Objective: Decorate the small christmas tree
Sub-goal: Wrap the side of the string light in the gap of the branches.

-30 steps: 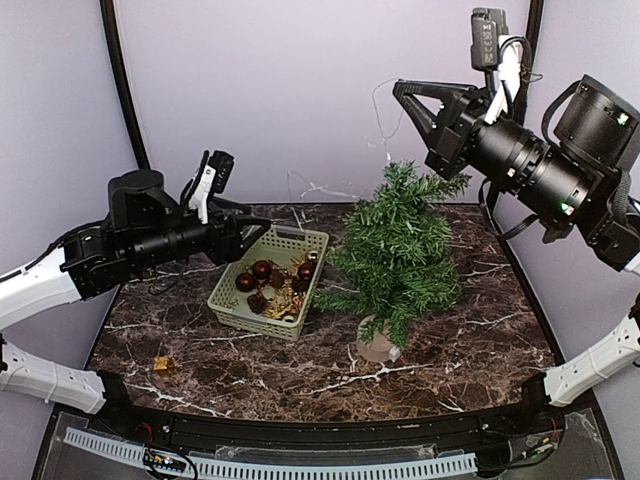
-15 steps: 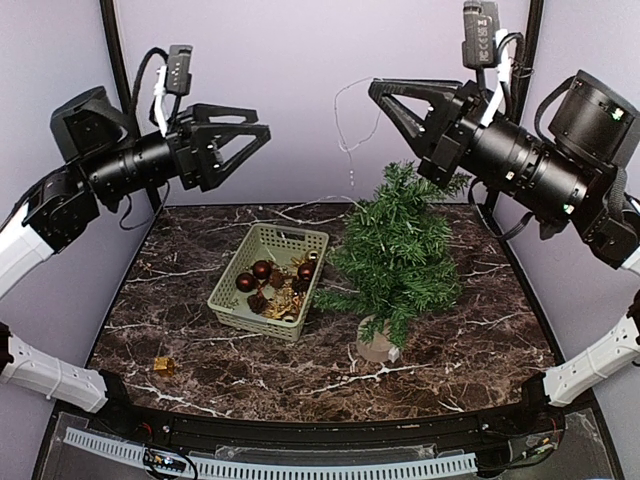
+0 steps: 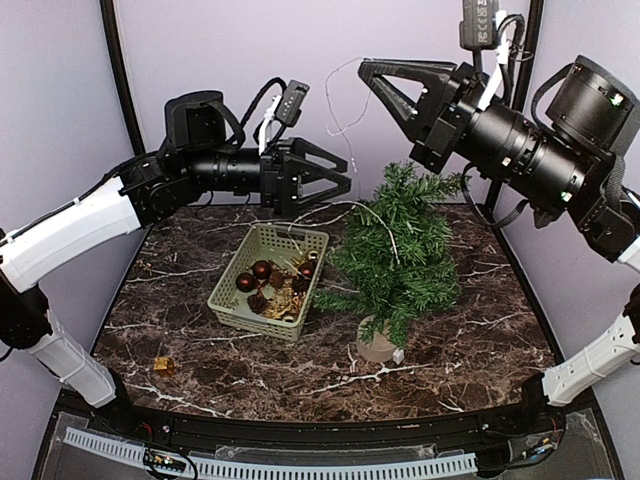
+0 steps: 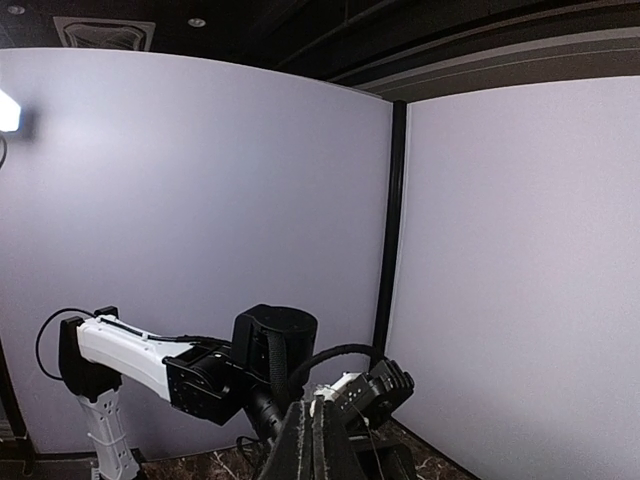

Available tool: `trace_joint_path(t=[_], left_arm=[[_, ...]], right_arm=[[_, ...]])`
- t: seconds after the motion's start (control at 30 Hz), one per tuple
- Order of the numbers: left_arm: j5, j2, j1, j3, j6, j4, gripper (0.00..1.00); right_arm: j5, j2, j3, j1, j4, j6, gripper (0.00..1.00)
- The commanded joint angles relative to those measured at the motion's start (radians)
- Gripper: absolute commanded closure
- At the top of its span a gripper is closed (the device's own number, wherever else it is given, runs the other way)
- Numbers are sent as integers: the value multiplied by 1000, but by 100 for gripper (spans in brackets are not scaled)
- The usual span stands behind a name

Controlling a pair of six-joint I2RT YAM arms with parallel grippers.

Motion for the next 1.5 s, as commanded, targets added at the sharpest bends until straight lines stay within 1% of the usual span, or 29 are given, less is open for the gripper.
trace_joint_path(t=[0.0, 0.13, 0.23, 0.43, 0.6, 0.67, 0.7, 0.73, 0.77, 0.8, 0.83, 0.87, 0.9, 0.93, 0.97, 1.07, 1.1, 1.17, 1.3, 1.47], left_arm=[[89, -25, -22, 39, -16, 62, 6], [110, -38, -26, 2, -49, 121, 6], [120, -32, -31, 3, -70, 150, 6], [116, 29, -52, 50, -74, 132, 6], [61, 53, -66, 68, -67, 100, 7], [61, 56, -67, 69, -69, 102, 8], [66, 58, -68, 69, -71, 105, 15], [80, 59, -69, 69, -76, 113, 19], [87, 60, -69, 67, -81, 119, 34], [105, 59, -70, 64, -92, 134, 41], [114, 55, -69, 55, -99, 143, 51], [120, 51, -69, 47, -112, 165, 57], [110, 38, -69, 30, -118, 176, 67], [100, 29, -69, 21, -125, 192, 71], [58, 8, -70, 4, -123, 193, 76], [-77, -61, -67, -24, -60, 135, 81], [-150, -77, -64, -41, -42, 119, 81], [-231, -117, -52, -60, 10, 65, 83], [-368, -170, -16, -65, 72, -16, 85], [-477, -206, 29, -55, 129, -51, 86]], right_arm=[[19, 6, 25, 9, 57, -17, 100], [32, -1, 9, 9, 64, -14, 100], [37, -5, -2, 9, 72, -13, 100], [40, -8, -17, 8, 82, -12, 100], [46, -16, -26, 9, 88, -15, 100], [50, -20, -31, 8, 90, -16, 100], [54, -22, -35, 9, 93, -18, 100], [61, -24, -39, 9, 97, -20, 100], [68, -27, -42, 9, 100, -21, 100], [77, -30, -48, 9, 106, -23, 100], [86, -34, -54, 9, 111, -25, 100], [99, -36, -60, 8, 118, -28, 100], [115, -40, -67, 8, 125, -35, 100], [136, -43, -73, 9, 133, -40, 100], [164, -45, -79, 8, 141, -47, 100], [244, -50, -85, 9, 149, -71, 100], [262, -53, -86, 9, 149, -76, 100], [288, -60, -88, 9, 146, -91, 100], [345, -82, -90, 9, 153, -118, 100], [436, -82, -89, 9, 169, -182, 100]])
